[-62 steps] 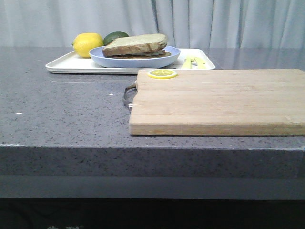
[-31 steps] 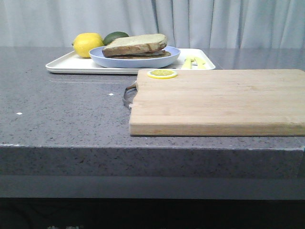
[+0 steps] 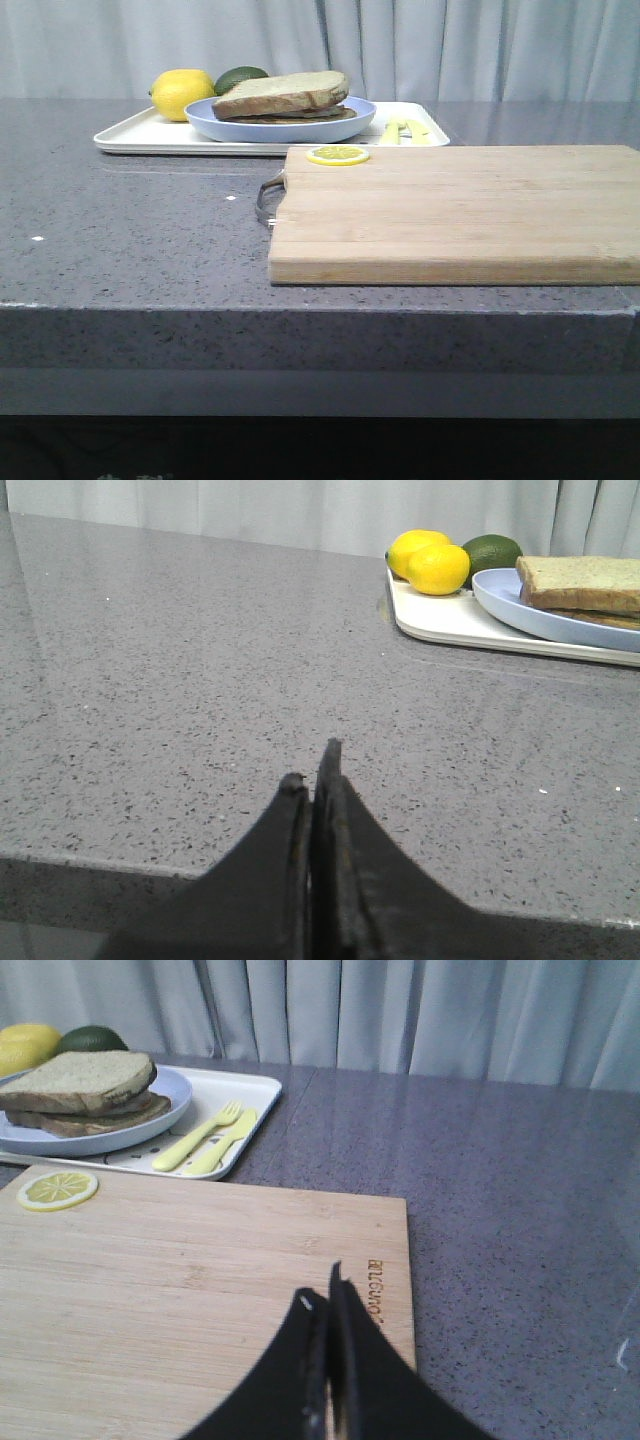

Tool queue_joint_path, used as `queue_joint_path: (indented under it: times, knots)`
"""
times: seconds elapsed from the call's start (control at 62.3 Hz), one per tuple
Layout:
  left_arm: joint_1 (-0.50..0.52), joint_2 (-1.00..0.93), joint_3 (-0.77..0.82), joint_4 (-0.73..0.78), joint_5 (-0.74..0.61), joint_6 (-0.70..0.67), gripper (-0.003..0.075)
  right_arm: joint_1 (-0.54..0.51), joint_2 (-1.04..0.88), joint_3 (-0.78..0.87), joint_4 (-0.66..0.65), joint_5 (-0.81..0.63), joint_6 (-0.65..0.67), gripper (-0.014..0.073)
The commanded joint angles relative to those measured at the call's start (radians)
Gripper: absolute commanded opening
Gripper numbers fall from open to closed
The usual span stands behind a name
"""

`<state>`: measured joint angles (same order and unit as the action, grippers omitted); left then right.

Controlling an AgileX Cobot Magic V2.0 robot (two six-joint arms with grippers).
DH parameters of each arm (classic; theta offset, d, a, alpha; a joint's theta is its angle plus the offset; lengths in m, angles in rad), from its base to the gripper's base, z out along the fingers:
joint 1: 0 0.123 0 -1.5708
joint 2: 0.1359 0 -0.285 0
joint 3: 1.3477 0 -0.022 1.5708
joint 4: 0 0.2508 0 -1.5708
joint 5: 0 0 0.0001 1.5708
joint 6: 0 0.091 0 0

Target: Place bread and move sandwich to tray

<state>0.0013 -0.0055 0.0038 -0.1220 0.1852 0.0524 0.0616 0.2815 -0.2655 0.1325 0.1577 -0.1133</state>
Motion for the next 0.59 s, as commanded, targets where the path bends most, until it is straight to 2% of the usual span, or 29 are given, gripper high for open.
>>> queue_joint_path:
  times: [0.0, 0.145, 0.289, 0.578]
  knots:
    - [0.003, -0.021, 0.013, -0.01, -0.088, -0.01, -0.0019, -0.008, -0.071, 0.072, -0.009, -0.158, -0.002, -0.006]
    - [0.003, -0.021, 0.013, -0.01, -0.088, -0.01, -0.0019, -0.008, -0.221, 0.219, -0.009, -0.158, -0.002, -0.006]
    - [0.003, -0.021, 0.013, -0.01, -0.088, -0.01, -0.0019, -0.008, -0.316, 0.289, -0.008, -0.124, -0.002, -0.006]
    - [0.003, -0.021, 0.013, -0.01, -0.088, -0.01, -0.0019, -0.008, -0.313, 0.289, 0.0, -0.071, -0.002, -0.006]
